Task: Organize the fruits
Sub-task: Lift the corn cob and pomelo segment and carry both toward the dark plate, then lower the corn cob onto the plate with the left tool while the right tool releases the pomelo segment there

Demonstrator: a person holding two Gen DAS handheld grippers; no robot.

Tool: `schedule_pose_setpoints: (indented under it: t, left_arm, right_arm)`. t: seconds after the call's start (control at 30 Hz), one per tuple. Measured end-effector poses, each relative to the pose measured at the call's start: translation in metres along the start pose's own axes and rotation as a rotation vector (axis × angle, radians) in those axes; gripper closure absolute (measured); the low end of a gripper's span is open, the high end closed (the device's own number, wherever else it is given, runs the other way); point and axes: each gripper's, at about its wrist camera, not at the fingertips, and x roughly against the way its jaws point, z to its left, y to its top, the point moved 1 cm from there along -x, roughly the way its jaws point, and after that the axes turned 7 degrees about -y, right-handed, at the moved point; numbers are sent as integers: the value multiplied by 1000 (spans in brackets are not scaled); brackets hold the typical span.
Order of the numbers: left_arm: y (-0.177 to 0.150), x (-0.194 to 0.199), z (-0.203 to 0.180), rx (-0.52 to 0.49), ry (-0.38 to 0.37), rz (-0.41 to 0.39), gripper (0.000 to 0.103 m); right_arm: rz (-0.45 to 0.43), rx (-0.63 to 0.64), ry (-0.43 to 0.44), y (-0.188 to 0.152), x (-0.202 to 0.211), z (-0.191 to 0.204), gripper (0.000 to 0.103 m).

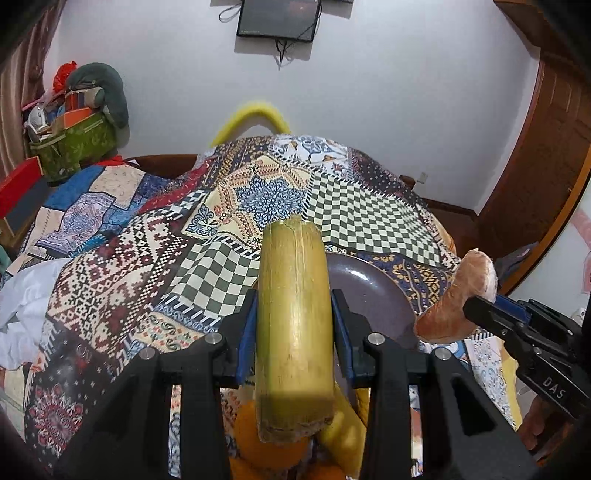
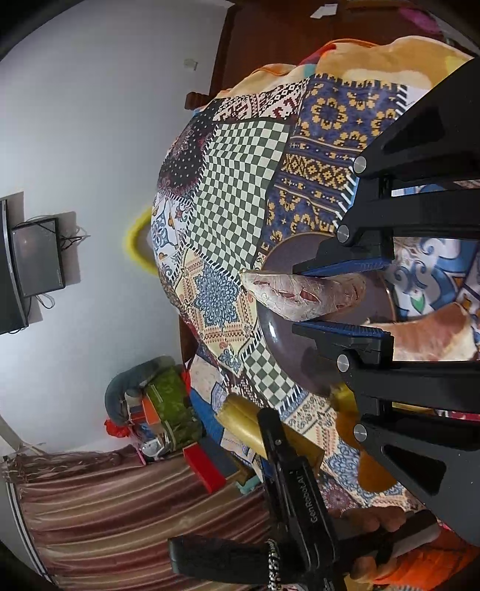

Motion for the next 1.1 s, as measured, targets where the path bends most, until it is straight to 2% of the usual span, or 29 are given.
schedule_pose_setpoints:
  t: [0.57,0.87,0.93,0.97,1.03,1.1]
  left_arm:
    - [18,-58,7,6,-16,143,66]
    - [19,-76,12,40,-12,203,66]
    - [18,-79,13,45,-13,219,66]
    - [18,-80,14,48,-11,223,66]
    - [21,-74,13,36,-5,183,66]
    - [24,-69,11,22,-2,161,66]
  right_arm:
    - [103,23,18,14,-63,6,82]
    - [121,20,43,23,-72,8,81]
    - [139,27,61,23,-76,10,78]
    - [148,27,70,22,-78,11,74]
    - [158,25,73,20,-79,11,68]
    - [154,25,71,18,-77,11,67]
